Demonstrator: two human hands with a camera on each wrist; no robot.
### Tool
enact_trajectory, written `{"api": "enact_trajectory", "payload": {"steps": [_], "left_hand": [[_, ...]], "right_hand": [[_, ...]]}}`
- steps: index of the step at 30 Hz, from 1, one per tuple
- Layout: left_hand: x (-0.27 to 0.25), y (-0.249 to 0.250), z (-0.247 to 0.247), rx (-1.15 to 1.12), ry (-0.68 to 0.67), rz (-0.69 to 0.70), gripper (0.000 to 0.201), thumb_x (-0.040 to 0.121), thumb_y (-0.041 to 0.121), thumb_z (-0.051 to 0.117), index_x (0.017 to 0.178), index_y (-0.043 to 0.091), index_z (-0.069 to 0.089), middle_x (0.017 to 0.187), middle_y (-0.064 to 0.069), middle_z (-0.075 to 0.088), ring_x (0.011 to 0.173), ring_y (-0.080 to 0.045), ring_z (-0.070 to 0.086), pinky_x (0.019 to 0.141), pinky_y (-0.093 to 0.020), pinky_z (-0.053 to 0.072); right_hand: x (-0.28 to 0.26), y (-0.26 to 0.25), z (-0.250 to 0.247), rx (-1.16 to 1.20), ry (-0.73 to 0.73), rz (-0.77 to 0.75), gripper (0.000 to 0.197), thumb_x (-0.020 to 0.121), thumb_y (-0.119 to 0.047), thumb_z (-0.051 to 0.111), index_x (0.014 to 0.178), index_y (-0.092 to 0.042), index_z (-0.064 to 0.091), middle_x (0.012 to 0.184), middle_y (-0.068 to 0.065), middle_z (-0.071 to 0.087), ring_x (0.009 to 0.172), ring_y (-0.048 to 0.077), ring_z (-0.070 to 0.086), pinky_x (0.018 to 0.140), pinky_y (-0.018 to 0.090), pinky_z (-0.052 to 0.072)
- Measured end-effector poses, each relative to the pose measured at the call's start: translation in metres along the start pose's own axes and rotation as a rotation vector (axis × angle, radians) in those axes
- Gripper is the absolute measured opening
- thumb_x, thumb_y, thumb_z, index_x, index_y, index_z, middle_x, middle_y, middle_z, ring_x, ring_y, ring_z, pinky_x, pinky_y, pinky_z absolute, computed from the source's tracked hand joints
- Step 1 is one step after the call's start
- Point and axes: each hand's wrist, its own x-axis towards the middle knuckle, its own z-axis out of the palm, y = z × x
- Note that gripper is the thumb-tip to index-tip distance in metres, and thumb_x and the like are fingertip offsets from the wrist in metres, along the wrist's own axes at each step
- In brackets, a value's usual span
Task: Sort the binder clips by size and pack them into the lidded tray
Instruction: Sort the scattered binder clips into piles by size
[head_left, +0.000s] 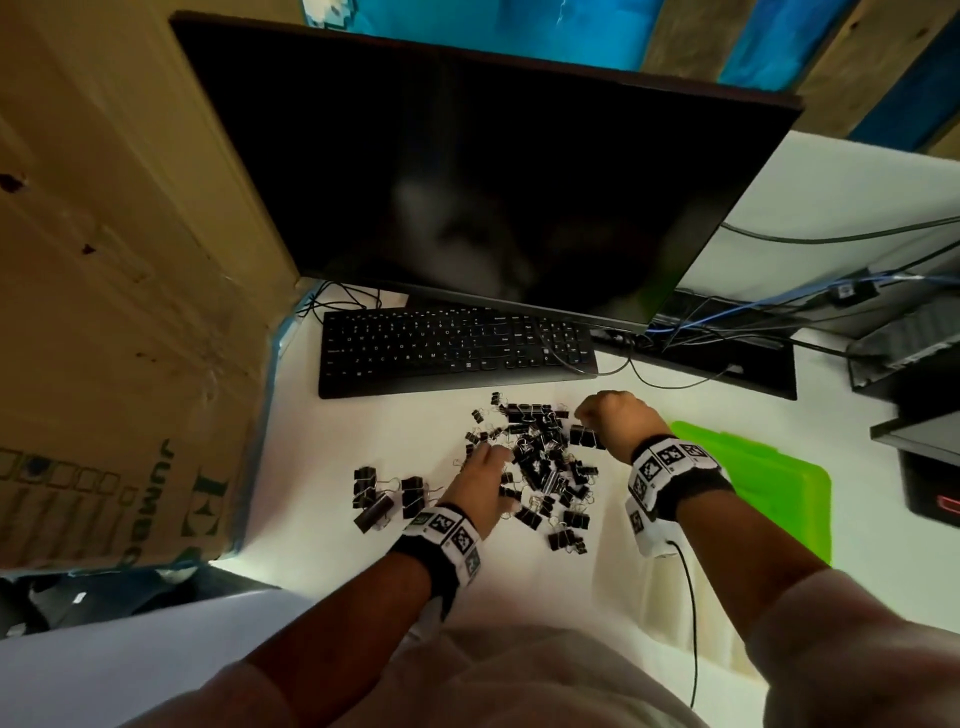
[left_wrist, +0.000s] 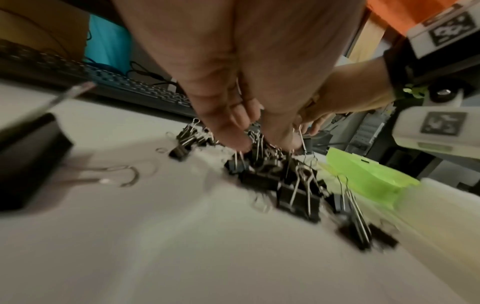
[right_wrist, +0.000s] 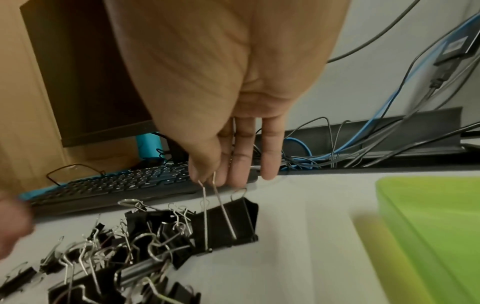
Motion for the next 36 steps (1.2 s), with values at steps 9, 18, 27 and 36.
{"api": "enact_trajectory", "payload": {"steps": [9, 18, 27, 36], "left_hand": [[0.070, 0.025, -0.016, 0.167, 0.147, 0.188, 0.036, 0.088, -0.001, 0.054, 0.116, 0.020, 0.060, 0.117, -0.002, 0.050, 0.096, -0.019, 0.058, 0.093, -0.032, 0.048], [0.070, 0.018, -0.034, 0.097, 0.186, 0.312, 0.015, 0.090, 0.018, 0.058, 0.098, 0.024, 0.068, 0.096, 0.005, 0.059, 0.088, -0.014, 0.062, 0.085, -0.030, 0.052], [0.008, 0.011, -0.084, -0.056, 0.449, 0.324, 0.007, 0.084, 0.019, 0.065, 0.090, 0.021, 0.068, 0.089, 0.011, 0.060, 0.078, -0.004, 0.061, 0.078, -0.021, 0.051], [-0.056, -0.083, -0.106, -0.095, 0.717, -0.083, 0.013, 0.085, 0.013, 0.065, 0.097, 0.015, 0.068, 0.091, 0.001, 0.066, 0.073, -0.010, 0.062, 0.071, -0.020, 0.051]], "right_hand": [[-0.017, -0.005, -0.007, 0.234, 0.162, -0.082, 0.018, 0.092, -0.009, 0.049, 0.102, -0.012, 0.063, 0.106, 0.010, 0.063, 0.098, 0.029, 0.060, 0.088, 0.037, 0.048], [-0.029, 0.000, -0.017, 0.270, 0.247, -0.050, 0.021, 0.094, -0.013, 0.050, 0.105, -0.013, 0.068, 0.105, 0.008, 0.065, 0.094, 0.026, 0.062, 0.085, 0.033, 0.049], [-0.028, -0.061, -0.018, 0.433, 0.319, -0.124, 0.016, 0.091, -0.016, 0.056, 0.098, -0.014, 0.070, 0.102, 0.004, 0.070, 0.080, 0.014, 0.062, 0.081, 0.024, 0.049], [-0.043, -0.145, 0.043, 0.438, -0.094, -0.298, 0.022, 0.089, -0.011, 0.051, 0.096, -0.012, 0.072, 0.098, 0.004, 0.074, 0.083, 0.016, 0.067, 0.083, 0.029, 0.054]]}}
